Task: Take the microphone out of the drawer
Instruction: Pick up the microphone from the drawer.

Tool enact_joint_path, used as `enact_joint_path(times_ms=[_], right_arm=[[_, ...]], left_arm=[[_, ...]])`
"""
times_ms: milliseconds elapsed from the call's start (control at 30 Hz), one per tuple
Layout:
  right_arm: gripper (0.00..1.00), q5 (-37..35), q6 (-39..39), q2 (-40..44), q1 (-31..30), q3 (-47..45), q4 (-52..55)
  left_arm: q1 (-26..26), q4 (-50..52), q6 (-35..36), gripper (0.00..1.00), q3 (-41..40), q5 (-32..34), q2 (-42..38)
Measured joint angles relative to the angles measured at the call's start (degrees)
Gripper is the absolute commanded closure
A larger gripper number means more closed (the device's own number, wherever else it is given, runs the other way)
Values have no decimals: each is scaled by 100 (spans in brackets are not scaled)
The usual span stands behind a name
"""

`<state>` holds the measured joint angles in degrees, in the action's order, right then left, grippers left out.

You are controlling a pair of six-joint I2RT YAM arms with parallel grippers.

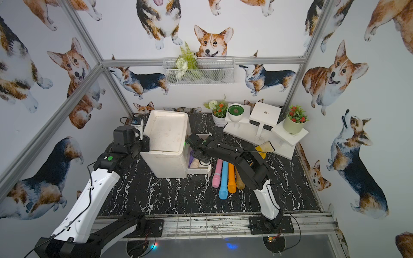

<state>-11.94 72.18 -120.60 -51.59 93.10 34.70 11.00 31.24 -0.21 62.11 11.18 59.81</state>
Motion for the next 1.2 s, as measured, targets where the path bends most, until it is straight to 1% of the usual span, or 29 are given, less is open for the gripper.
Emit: enact_joint_path(times_ms=[133, 233, 367, 467, 633, 667, 933, 1067, 1200], right_arm=[[45, 81, -4, -181, 15, 195, -7], [44, 267, -44, -273, 24, 195, -142], [47, 422, -94, -280, 26, 50, -391], [52, 457, -107, -262, 26, -52, -481], [66, 422, -118, -251, 26, -98, -479], [68, 426, -160, -247, 24, -98, -479], [73, 400, -365, -107, 26, 20, -109], [75, 267, -647, 59, 26, 201, 188], [76, 26, -986, 271, -13, 356, 249]], left_arm=[[-7, 7, -4, 95, 0, 114, 4], [-9, 17, 4, 95, -2, 136, -4], [-9, 20, 7, 95, -13, 133, -26], [-9, 28, 2, 95, -13, 114, -31], [-9, 26, 2, 95, -13, 105, -31], [-9, 24, 4, 95, -13, 96, -31], [-9, 20, 20, 95, -20, 42, -37], [-9, 22, 17, 95, -26, 42, -55], [0, 0, 2, 95, -26, -61, -57]])
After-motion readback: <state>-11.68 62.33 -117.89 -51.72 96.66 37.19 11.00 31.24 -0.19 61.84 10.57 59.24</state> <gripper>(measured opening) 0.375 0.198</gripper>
